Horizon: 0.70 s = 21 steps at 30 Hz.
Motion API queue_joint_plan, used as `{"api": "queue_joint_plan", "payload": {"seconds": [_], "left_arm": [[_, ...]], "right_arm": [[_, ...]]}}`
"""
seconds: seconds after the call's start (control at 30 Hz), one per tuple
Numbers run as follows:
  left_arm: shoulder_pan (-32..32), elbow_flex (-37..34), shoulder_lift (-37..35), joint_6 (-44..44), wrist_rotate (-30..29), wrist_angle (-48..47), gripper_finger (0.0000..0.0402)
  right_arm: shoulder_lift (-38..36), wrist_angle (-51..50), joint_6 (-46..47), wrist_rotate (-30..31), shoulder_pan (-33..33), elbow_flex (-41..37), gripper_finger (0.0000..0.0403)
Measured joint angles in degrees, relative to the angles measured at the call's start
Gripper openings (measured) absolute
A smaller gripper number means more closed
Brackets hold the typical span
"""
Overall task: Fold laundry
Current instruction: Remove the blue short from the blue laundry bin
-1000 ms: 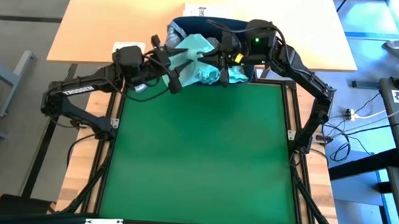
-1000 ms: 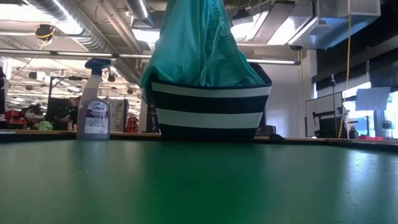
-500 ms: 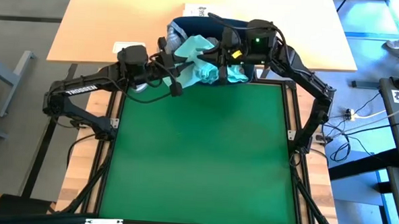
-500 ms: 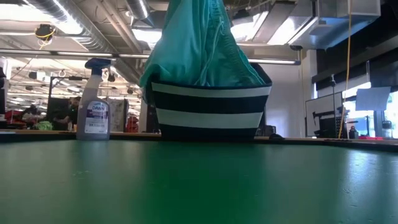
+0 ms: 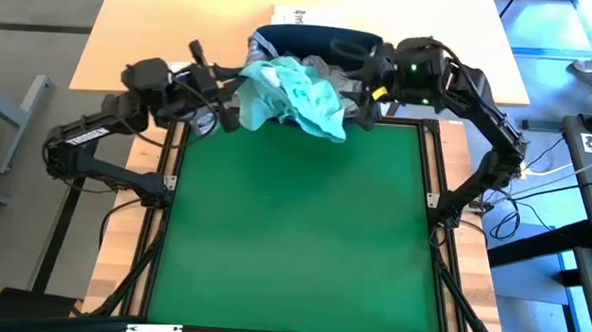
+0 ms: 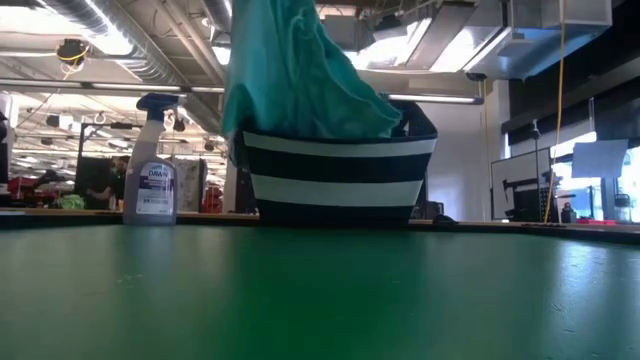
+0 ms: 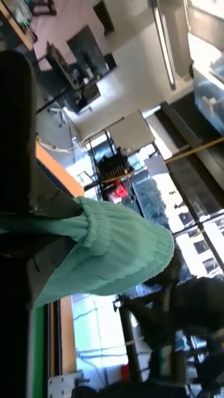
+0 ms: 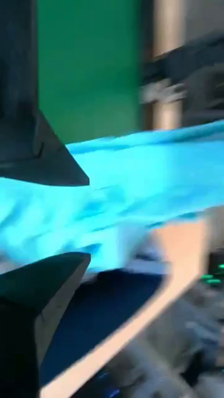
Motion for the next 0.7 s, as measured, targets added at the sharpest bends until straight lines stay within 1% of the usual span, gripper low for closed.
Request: {"api": "queue_joint_plan", "payload": {"seconds": [0.1, 0.23, 0.33, 0.43, 0.47, 0.57, 0.7], "left_arm": [[0.00, 0.00, -1.19, -0.02, -1.69, 0.19, 0.0014], [0.00, 0.00, -1.49, -0.02, -3.49, 0.18, 0.0014], [0.00, 0.00, -1.49, -0.02, -3.92, 0.13, 0.0014], [0.00, 0.00, -1.47, -0.02, -3.92, 0.12, 0.0014], [0.00, 0.00, -1.45, -0.02, -3.92, 0.11, 0.0014], [0.00, 0.00, -1.45, -0.02, -3.92, 0.11, 0.0014], [0.00, 0.00, -1.45, -0.02, -3.95, -0.02, 0.0014]], "right_arm": [[-0.22, -6.29, -0.17, 1.39, -0.49, -1.32, 0.0198], [-0.15, -7.28, 1.89, -0.97, -0.37, -8.55, 0.0197], [-0.44, -3.26, 2.66, -2.64, -0.31, -16.20, 0.0190], [-0.75, 2.89, 5.33, -7.76, 0.38, -25.79, 0.0182], [-0.67, 5.19, 6.08, -8.33, 0.99, -28.98, 0.0180], [-0.44, 9.76, 6.85, -6.77, 3.27, -37.22, 0.0174], [-0.59, 14.86, 7.56, 0.47, 5.88, -43.67, 0.0171]]}}
